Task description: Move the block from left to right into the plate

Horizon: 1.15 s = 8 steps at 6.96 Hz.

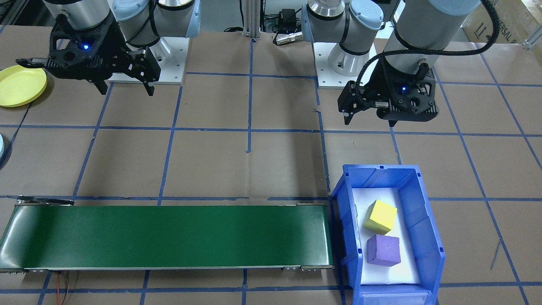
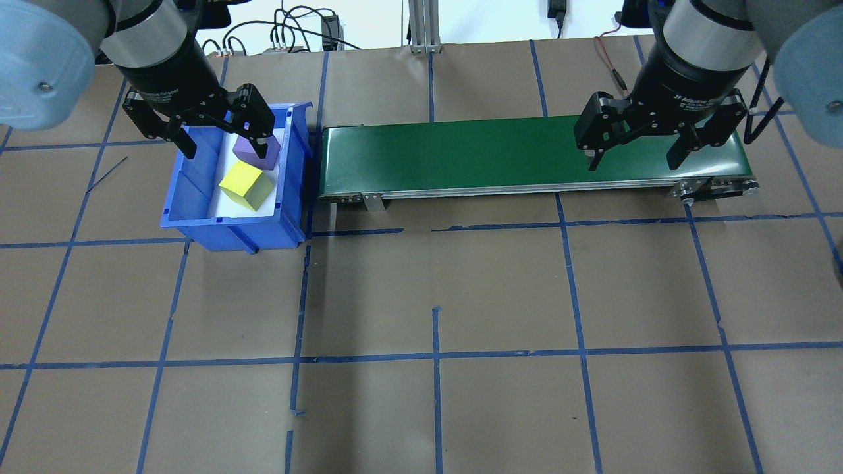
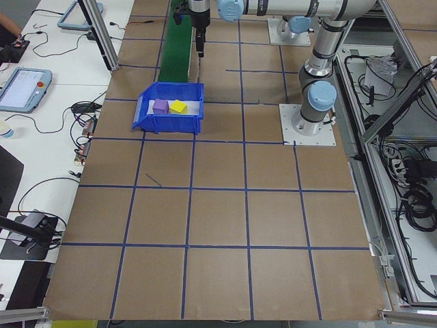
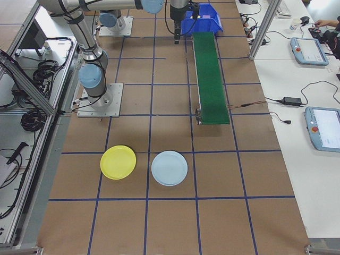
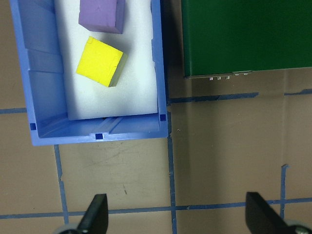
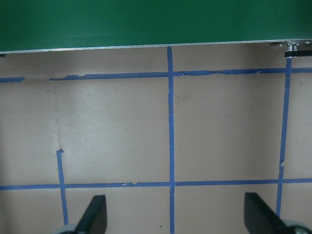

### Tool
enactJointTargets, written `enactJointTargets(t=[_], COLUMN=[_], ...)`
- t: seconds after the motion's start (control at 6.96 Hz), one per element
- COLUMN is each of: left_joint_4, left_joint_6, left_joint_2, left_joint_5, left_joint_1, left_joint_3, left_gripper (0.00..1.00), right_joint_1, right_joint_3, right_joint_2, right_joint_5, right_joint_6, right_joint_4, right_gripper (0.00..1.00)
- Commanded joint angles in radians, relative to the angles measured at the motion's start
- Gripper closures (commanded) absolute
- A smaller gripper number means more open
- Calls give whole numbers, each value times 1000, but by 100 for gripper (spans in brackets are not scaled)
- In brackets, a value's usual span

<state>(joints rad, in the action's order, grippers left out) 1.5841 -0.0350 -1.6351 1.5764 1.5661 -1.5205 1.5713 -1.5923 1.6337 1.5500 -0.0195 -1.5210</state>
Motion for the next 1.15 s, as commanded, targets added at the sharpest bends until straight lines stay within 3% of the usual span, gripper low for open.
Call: enactJointTargets(t=[0.0, 0.43, 0.57, 1.01], left_joint_4=[-10, -50, -84, -324], left_joint_6=[10, -69, -77, -146], left_joint_2=[0, -17, -34, -194], left_joint_5=[-1, 1, -7, -16], left_joint_1=[0, -43, -108, -135], left_joint_3=[-10, 8, 2, -14], left_gripper=[0, 0, 0, 0], right_joint_1=[1, 3, 1, 1], right_joint_3=[0, 0, 0, 2], right_joint_2=[0, 2, 0, 2], right_joint_5=[-1, -2, -2, -4], right_joint_6=[0, -2, 0, 0], right_joint_4=[-1, 1, -1, -1], right_gripper=[0, 0, 0, 0])
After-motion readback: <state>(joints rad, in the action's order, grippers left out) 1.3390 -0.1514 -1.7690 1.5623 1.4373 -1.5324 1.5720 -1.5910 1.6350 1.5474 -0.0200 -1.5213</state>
